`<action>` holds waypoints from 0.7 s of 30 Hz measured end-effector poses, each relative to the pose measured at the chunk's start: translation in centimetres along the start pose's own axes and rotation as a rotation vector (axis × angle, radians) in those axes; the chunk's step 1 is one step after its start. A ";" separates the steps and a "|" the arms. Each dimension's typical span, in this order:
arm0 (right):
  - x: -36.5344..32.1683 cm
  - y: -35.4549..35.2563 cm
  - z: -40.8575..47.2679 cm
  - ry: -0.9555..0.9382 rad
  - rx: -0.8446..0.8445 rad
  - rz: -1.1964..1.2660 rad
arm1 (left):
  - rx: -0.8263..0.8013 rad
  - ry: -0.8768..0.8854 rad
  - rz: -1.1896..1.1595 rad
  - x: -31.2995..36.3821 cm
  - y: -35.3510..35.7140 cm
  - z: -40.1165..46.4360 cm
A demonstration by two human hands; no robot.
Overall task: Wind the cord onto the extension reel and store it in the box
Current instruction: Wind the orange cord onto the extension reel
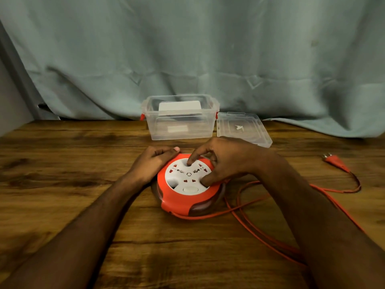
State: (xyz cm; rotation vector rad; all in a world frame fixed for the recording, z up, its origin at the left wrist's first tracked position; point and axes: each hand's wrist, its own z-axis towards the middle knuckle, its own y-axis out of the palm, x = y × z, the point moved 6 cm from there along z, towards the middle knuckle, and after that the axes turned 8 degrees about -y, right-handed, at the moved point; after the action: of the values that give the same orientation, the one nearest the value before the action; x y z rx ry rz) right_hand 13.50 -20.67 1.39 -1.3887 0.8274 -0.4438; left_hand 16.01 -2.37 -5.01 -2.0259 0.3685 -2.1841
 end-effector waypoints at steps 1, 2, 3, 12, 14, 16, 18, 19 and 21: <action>0.0 0.0 0.0 -0.001 0.006 -0.005 | 0.001 -0.009 -0.009 -0.2 -0.1 0.1; -0.1 0.0 0.1 -0.001 0.015 -0.008 | -0.001 -0.015 -0.008 -0.3 -0.1 0.1; -0.1 0.0 0.1 0.001 0.026 -0.011 | -0.006 -0.015 -0.009 -0.3 -0.1 0.1; -0.4 -0.7 -0.2 0.029 0.115 -0.137 | 0.026 -0.057 -0.067 -1.0 -0.2 1.2; -0.6 -0.7 -0.2 0.052 0.113 -0.160 | 0.039 -0.068 -0.080 -1.1 -0.2 1.4; -0.9 -0.5 -0.1 0.058 0.130 -0.178 | 0.061 -0.067 -0.082 -1.2 -0.3 1.3; -1.3 -0.2 0.2 0.044 0.147 -0.193 | 0.080 -0.066 -0.083 -1.3 -0.4 1.3; -1.5 -0.1 0.2 0.036 0.153 -0.199 | 0.086 -0.060 -0.081 -1.3 -0.4 1.3; -2.0 0.1 0.3 0.022 0.166 -0.217 | 0.097 -0.049 -0.080 -1.2 -0.4 1.3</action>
State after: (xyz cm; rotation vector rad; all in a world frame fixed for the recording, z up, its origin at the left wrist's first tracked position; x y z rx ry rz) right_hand 12.44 -19.01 1.82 -1.3253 0.6441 -0.6810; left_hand 17.40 -1.78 -6.01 -2.0710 0.1751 -2.1479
